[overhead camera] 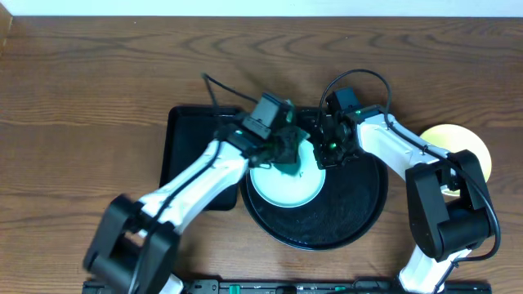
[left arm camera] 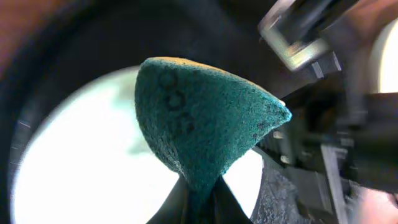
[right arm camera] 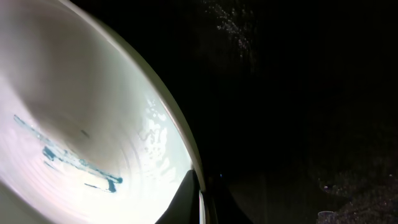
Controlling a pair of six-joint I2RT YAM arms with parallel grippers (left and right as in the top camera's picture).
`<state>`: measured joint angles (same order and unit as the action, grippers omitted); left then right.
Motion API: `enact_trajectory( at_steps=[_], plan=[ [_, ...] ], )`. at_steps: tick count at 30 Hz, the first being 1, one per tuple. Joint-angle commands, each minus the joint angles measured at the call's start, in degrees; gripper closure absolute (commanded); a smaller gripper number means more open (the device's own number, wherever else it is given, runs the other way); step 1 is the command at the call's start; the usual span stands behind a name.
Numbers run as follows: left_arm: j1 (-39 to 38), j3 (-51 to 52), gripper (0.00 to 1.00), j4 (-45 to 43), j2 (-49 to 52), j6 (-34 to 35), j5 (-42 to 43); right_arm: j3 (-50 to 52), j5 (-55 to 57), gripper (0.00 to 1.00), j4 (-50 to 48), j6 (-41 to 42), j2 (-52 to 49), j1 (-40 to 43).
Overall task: Clean dirty plates on tray and stack at the side
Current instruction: 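Wipe the mint plate with the sponge in the left gripper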
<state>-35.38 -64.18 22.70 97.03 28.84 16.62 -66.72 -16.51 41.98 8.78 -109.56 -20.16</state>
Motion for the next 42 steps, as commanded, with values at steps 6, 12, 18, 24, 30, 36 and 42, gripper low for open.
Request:
enact_trajectory(
  at_steps=[6, 12, 18, 24, 30, 36, 42],
  plan=[
    [-3.3, -1.38, 0.92, -2.67, 6.84, 10.21, -1.14, 0.9, -0.02, 0.96, 0.24, 1.07, -0.22, -1.27],
    [-5.44, -0.81, 0.92, -2.67, 7.56, 13.46, -9.51, 0.9, -0.02, 0.96, 0.24, 1.05, -0.22, -1.27],
    [-6.51, 1.51, 0.92, -2.45, 8.31, 13.46, -16.79, 0.9, -0.02, 0.96, 0.26, 1.05, -0.22, -1.27],
    [-6.4, 2.19, 0.92, 0.52, 13.18, 11.89, -18.32, 0.9, -0.02, 0.96, 0.35, 1.05, -0.22, -1.27],
    [-3.54, 2.12, 0.93, 8.76, 10.27, 11.93, -25.07, 0.9, 0.0, 0.96, 0.48, 1.03, -0.22, -1.25],
    [-2.43, 2.08, 0.92, 7.76, 4.66, 11.89, -21.03, 0.9, -0.02, 0.97, 0.5, 1.05, -0.22, -1.27],
    [-5.95, 2.08, 0.93, 1.68, 5.31, 11.96, -8.44, 0.9, -0.02, 0.97, 0.5, 1.05, -0.22, -1.2]
  ],
)
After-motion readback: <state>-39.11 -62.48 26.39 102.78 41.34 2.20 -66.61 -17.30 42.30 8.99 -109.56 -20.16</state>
